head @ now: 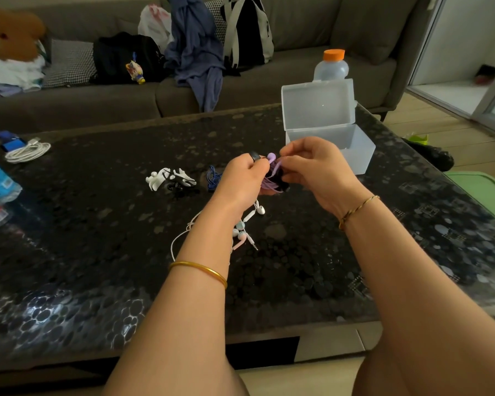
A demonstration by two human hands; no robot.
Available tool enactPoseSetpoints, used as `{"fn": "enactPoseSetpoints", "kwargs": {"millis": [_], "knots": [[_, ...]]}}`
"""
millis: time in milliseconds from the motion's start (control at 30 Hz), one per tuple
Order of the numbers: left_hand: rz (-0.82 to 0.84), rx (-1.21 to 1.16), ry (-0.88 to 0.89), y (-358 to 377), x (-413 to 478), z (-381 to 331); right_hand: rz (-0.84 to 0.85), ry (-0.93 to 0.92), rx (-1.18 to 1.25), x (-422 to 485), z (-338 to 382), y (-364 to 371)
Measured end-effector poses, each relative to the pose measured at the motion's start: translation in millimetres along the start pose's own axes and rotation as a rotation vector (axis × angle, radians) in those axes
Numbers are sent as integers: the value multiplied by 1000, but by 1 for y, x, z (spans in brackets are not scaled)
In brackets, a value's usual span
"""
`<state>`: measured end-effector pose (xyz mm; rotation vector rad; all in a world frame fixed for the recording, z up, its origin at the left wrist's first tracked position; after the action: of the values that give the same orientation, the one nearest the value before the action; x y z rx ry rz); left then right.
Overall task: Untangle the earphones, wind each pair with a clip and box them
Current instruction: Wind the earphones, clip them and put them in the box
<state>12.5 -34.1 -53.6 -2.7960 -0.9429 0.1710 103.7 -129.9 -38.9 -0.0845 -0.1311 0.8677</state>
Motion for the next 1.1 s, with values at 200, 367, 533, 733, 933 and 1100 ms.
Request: {"fn": "enactPoseSetpoints", "kwargs": {"millis": [200, 367, 533, 733, 933, 1100], "knots": [[-81, -1, 35, -2, 4, 1, -23, -147, -328, -2, 3, 0], [-137, -56, 14, -6, 6, 4, 43, -248, -438, -7, 7, 4], [-150, -67, -11, -5, 5, 4, 85, -391, -726, -9, 9, 9], [-104, -196, -35, -5, 3, 3, 38, -558, -783, -10, 6, 9], [18, -250, -53, 0, -2, 0, 14, -517, -865, -8, 5, 4], [135, -150, -16, 7, -3, -3, -68, -340, -397, -8, 11, -8]]}}
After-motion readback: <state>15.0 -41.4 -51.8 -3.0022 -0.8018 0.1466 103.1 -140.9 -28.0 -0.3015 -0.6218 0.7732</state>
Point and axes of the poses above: each hand's wrist, its own x-axis towards the middle knuckle, its own y-axis out of the palm, z = x × y, the point moved 3 cm from there along x, towards the middle knuckle, and after that the axes turned 6 degrees about z, right-handed, at the moved point
